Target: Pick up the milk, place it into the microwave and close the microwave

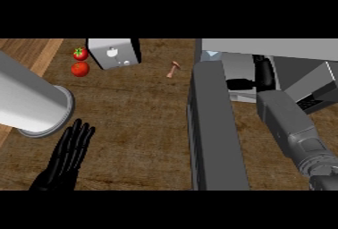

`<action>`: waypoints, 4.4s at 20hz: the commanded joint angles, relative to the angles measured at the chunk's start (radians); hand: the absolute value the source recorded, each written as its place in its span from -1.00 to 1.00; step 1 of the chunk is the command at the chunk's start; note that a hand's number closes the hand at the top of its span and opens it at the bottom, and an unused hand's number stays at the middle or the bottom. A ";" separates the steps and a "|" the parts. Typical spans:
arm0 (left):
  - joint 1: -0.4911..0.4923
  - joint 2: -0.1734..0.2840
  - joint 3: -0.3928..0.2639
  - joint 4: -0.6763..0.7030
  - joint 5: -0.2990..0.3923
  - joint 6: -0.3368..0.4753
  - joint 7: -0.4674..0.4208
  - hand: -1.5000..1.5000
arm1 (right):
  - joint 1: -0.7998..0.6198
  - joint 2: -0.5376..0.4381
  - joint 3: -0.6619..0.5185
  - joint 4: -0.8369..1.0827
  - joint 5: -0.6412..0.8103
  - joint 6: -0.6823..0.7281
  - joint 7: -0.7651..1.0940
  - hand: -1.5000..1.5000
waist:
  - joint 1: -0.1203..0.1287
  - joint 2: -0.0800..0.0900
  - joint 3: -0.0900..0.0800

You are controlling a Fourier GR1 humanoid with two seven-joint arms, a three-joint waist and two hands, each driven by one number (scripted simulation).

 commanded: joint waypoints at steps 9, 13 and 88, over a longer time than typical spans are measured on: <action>-0.031 0.017 -0.048 0.121 -0.003 -0.053 -0.039 -1.00 | 0.091 0.063 -0.031 -0.019 -0.040 0.200 -0.092 -1.00 | -0.051 -0.027 -0.003; -0.103 0.068 -0.047 0.176 -0.003 -0.111 0.011 -1.00 | 0.177 0.097 -0.030 -0.028 -0.045 0.238 -0.169 -1.00 | -0.071 -0.033 -0.004; -1.252 -0.001 -0.508 1.252 0.748 0.806 -0.236 1.00 | 0.927 -0.193 0.151 -1.541 -0.643 0.920 0.447 -1.00 | -0.419 0.029 -0.015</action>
